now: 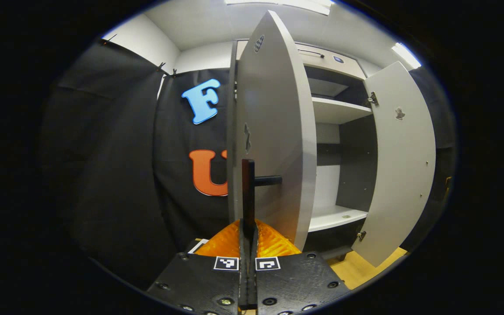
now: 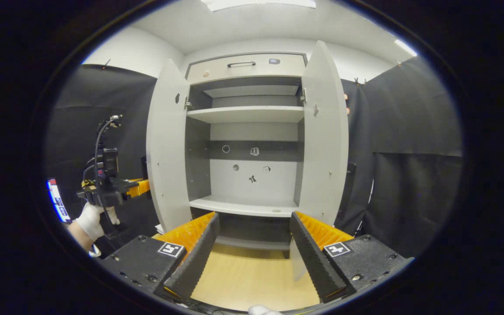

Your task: Open the right door of the double-door shoe cabinet with the right hand, and open the left door with the left hand.

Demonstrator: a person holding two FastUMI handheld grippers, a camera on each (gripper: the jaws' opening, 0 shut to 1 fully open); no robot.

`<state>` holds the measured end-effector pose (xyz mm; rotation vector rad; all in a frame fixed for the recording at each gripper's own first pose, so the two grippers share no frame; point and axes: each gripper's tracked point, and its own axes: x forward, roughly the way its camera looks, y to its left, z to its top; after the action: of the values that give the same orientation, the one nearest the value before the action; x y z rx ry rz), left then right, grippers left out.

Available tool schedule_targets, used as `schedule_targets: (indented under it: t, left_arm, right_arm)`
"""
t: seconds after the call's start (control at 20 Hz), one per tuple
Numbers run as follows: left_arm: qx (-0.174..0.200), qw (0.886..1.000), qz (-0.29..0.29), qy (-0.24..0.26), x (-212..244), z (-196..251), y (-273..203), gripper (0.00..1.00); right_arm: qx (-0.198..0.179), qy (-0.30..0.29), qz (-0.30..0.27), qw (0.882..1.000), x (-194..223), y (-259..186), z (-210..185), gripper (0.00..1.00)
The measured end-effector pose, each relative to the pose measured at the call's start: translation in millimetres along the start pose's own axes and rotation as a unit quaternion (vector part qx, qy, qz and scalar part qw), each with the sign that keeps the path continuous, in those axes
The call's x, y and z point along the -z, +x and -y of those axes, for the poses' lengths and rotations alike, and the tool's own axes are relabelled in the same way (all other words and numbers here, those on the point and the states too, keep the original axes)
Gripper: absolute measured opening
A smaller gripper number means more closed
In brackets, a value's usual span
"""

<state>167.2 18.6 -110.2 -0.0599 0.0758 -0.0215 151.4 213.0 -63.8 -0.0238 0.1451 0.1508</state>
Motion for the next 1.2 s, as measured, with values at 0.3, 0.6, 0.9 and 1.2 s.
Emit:
schedule_targets:
  t: [0.3,0.6,0.9,1.2]
  left_arm:
    - [0.003,1.0,0.0,-0.018,3,-35,-3,0.0]
    - [0.02,1.0,0.007,0.013,2,-39,-2,0.0]
    - [0.014,1.0,0.004,0.006,5,-39,-3,0.0]
    - [-0.013,1.0,0.0,0.02,8,-50,-18,0.17]
  right_arm:
    - [-0.004,-0.002,-0.005,1.0,4,1,-8,0.99]
    - [-0.005,-0.006,-0.007,1.0,5,0,-13,0.99]
    - [-0.01,-0.01,-0.009,1.0,4,1,-13,0.99]
    - [-0.008,-0.009,-0.006,1.0,3,0,-11,0.99]
